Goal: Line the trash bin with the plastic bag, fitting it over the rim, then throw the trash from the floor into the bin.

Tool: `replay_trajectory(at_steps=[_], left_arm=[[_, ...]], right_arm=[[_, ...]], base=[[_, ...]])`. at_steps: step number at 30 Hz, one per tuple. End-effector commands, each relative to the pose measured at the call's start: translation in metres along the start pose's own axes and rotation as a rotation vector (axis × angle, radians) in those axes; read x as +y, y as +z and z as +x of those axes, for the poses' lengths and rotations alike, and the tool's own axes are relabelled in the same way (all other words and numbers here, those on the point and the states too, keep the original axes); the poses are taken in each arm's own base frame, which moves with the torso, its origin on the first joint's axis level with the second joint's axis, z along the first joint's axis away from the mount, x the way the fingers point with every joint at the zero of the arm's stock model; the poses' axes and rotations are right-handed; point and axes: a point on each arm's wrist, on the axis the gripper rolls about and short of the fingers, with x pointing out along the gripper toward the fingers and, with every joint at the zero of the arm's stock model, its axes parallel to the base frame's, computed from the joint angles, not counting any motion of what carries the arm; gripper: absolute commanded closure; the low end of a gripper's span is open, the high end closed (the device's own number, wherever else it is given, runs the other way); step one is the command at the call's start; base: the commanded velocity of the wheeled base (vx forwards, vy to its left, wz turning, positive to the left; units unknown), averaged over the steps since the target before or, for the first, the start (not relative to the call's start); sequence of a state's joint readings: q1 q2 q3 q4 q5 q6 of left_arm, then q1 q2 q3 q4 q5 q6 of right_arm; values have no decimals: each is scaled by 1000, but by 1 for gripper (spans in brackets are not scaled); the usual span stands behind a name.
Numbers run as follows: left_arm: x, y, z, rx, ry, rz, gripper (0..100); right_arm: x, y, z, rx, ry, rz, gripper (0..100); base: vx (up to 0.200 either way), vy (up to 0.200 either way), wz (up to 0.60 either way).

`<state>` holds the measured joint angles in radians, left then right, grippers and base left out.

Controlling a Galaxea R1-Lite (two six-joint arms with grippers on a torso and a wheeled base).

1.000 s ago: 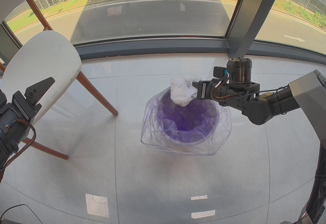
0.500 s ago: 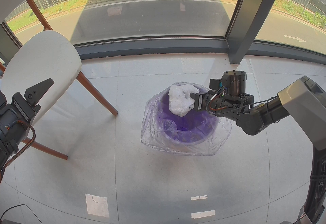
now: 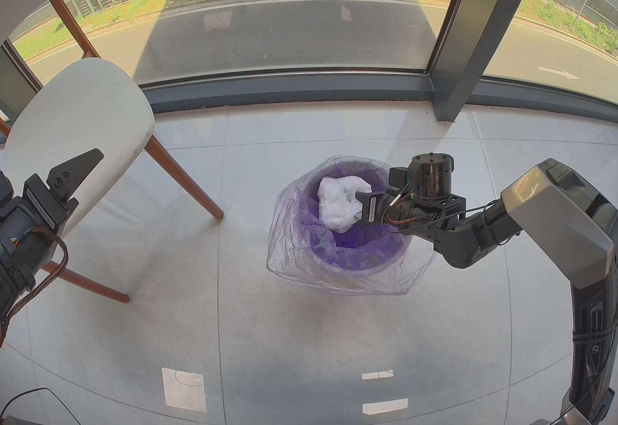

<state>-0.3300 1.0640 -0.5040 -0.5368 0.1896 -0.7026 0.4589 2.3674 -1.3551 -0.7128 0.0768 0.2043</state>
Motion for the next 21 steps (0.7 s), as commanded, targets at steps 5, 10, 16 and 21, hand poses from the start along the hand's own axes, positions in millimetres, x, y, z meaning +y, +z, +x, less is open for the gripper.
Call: replay_trajectory(at_steps=[5, 10, 16, 21], left_arm=[[1, -1, 1, 3, 6, 1, 0], [1, -1, 1, 3, 6, 3, 0], [0, 0, 1, 1, 4, 2, 0], [1, -1, 1, 2, 5, 2, 0]], right_arm=[[-12, -16, 14, 24, -30, 7, 100], [-17, -21, 18, 29, -44, 9, 100], [-18, -19, 19, 22, -46, 10, 100], [-20, -20, 19, 25, -50, 11, 100]], base=[[0, 0, 0], [0, 0, 0], [0, 0, 0], [0, 0, 0]])
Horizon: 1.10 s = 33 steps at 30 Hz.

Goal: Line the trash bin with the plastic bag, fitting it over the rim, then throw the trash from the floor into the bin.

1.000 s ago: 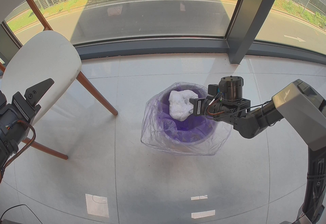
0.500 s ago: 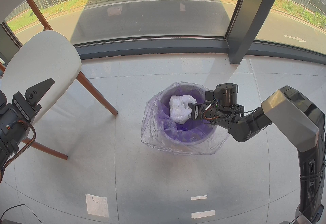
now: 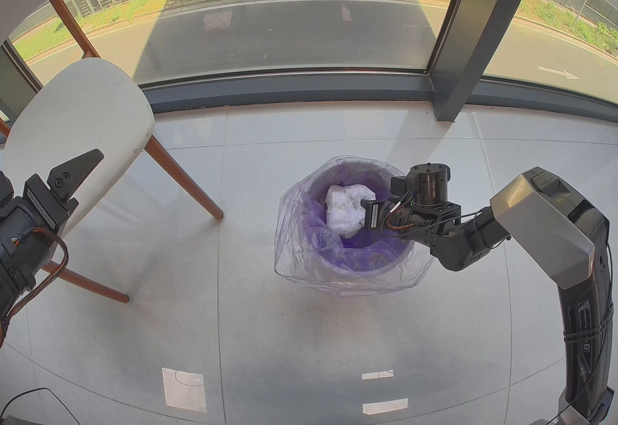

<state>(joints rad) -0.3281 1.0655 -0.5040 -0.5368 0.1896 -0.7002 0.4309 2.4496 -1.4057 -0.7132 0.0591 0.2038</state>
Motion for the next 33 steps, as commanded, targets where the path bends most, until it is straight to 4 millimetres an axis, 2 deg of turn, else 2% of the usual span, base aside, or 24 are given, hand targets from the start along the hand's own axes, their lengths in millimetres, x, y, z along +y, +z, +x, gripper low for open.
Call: replay_trajectory(at_steps=[1, 2, 3, 17, 21, 23, 25, 28, 29, 30, 33], left_arm=[[0, 0, 0, 2, 2, 0, 0], [0, 0, 0, 2, 2, 0, 0], [0, 0, 0, 2, 2, 0, 0], [2, 1, 1, -11, 18, -1, 0], [2, 2, 0, -14, 15, -2, 0], [2, 2, -1, -14, 15, 1, 0], [2, 3, -2, -22, 14, 14, 0], [2, 7, -8, -46, 7, 33, 0], [2, 7, -8, -48, 7, 32, 0], [7, 12, -12, -85, 33, 32, 0], [14, 9, -18, -94, 55, 37, 0]], right_arm=[[-1, -3, 1, 7, -1, 1, 100], [-1, -3, 1, 7, -1, 1, 100], [-1, -3, 1, 7, -1, 1, 0], [5, 6, -2, -25, 6, -1, 0], [13, 29, -17, -76, 6, 5, 0], [18, 43, -31, -105, 3, 20, 0], [24, 60, -53, -138, -2, 41, 0], [28, 82, -96, -182, -27, 91, 0], [28, 83, -99, -185, -27, 95, 0], [28, 95, -132, -215, -41, 128, 0], [20, 111, -185, -271, -68, 135, 0]], base=[[0, 0, 0], [0, 0, 0], [0, 0, 0], [0, 0, 0], [0, 0, 0], [0, 0, 0], [0, 0, 0], [0, 0, 0], [0, 0, 0], [0, 0, 0], [0, 0, 0]])
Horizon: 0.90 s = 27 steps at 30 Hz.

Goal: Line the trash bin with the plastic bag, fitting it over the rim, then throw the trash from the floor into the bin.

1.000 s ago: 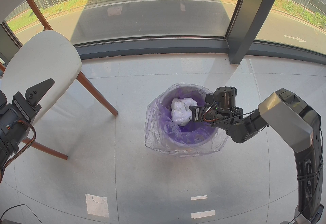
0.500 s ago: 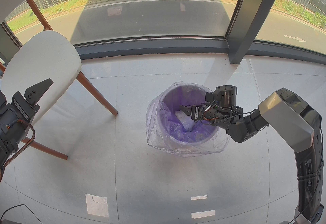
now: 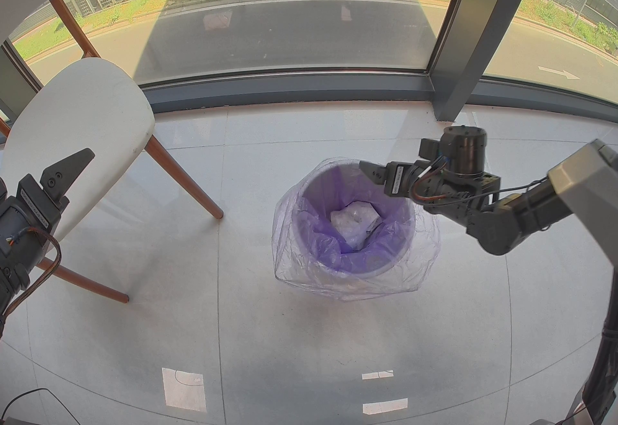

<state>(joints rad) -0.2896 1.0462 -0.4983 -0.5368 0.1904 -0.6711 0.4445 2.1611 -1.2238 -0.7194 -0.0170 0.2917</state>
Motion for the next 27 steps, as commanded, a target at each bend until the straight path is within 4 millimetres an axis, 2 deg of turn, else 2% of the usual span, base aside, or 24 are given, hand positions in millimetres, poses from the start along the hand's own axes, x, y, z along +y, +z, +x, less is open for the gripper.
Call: replay_trajectory(at_steps=[1, 2, 3, 4, 5, 9, 11, 12, 13, 15, 19, 24, 26, 27], left_arm=[[12, 3, -19, -60, 34, 13, 0], [12, 3, -20, -62, 33, 12, 0], [17, 1, -29, -75, 34, 14, 0], [18, 0, -31, -78, 36, 14, 0], [25, -3, -39, -93, 56, 29, 0], [42, -15, -56, -108, 111, 108, 0], [47, -19, -65, -123, 120, 133, 0], [47, -19, -66, -125, 120, 134, 0], [52, -24, -77, -142, 122, 146, 0], [57, -30, -84, -153, 130, 156, 0], [70, -45, -100, -165, 165, 196, 0], [85, -63, -126, -135, 166, 258, 0], [89, -68, -133, -121, 169, 269, 0], [97, -78, -144, -90, 171, 294, 0]], right_arm=[[-3, 70, -122, -173, -42, 52, 0], [-4, 70, -124, -173, -45, 52, 0], [-8, 78, -152, -204, -63, 45, 0], [-9, 79, -157, -208, -65, 44, 0], [-15, 83, -187, -240, -94, 31, 0], [-32, 82, -250, -321, -186, -9, 0], [-37, 76, -275, -355, -232, -21, 0], [-37, 75, -277, -357, -235, -22, 0], [-39, 65, -300, -382, -262, -25, 0], [-40, 47, -317, -377, -286, -31, 0], [-39, -8, -356, -346, -313, -131, 0], [-43, -67, -386, -329, -342, -216, 0], [-42, -73, -392, -337, -359, -221, 0], [-42, -86, -402, -310, -388, -216, 0]], base=[[0, 0, 0], [0, 0, 0], [0, 0, 0], [0, 0, 0], [0, 0, 0], [0, 0, 0], [0, 0, 0], [0, 0, 0], [0, 0, 0], [0, 0, 0], [0, 0, 0], [0, 0, 0], [0, 0, 0], [0, 0, 0]])
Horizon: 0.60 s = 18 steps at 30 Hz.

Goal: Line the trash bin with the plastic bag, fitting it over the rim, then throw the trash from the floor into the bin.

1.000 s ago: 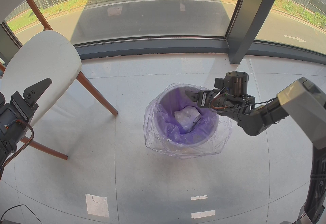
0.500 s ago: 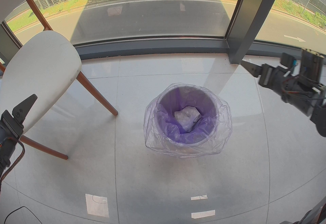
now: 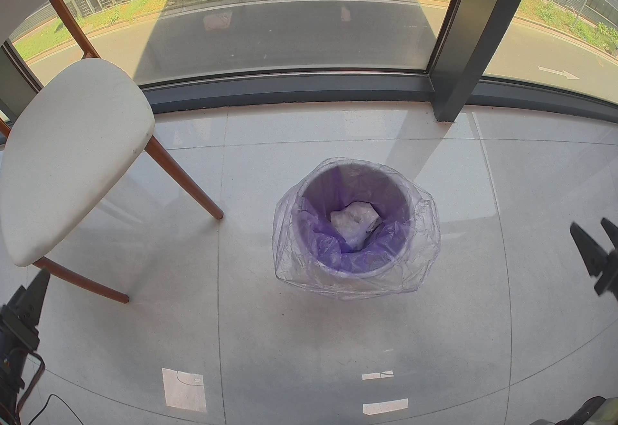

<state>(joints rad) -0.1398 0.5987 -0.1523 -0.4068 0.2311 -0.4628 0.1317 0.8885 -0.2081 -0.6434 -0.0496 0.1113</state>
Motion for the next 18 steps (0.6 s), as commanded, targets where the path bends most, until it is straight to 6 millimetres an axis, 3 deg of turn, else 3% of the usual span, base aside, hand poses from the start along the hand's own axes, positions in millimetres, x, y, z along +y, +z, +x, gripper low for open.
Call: replay_trajectory(at_steps=[1, 4, 6, 18], left_arm=[[31, -37, -48, -20, -6, 82, 0], [45, -60, -62, 15, 5, 147, 0], [45, -60, -60, -4, 11, 140, 0], [44, -62, -59, 3, -92, 258, 0]], right_arm=[[-12, -54, -74, -73, -82, -83, 0], [-13, -78, -104, -47, -102, -84, 0], [-14, -95, -114, -23, -107, -97, 0], [-13, -106, -115, -25, -55, -114, 0]], base=[[0, 0, 0], [0, 0, 0], [0, 0, 0], [0, 0, 0]])
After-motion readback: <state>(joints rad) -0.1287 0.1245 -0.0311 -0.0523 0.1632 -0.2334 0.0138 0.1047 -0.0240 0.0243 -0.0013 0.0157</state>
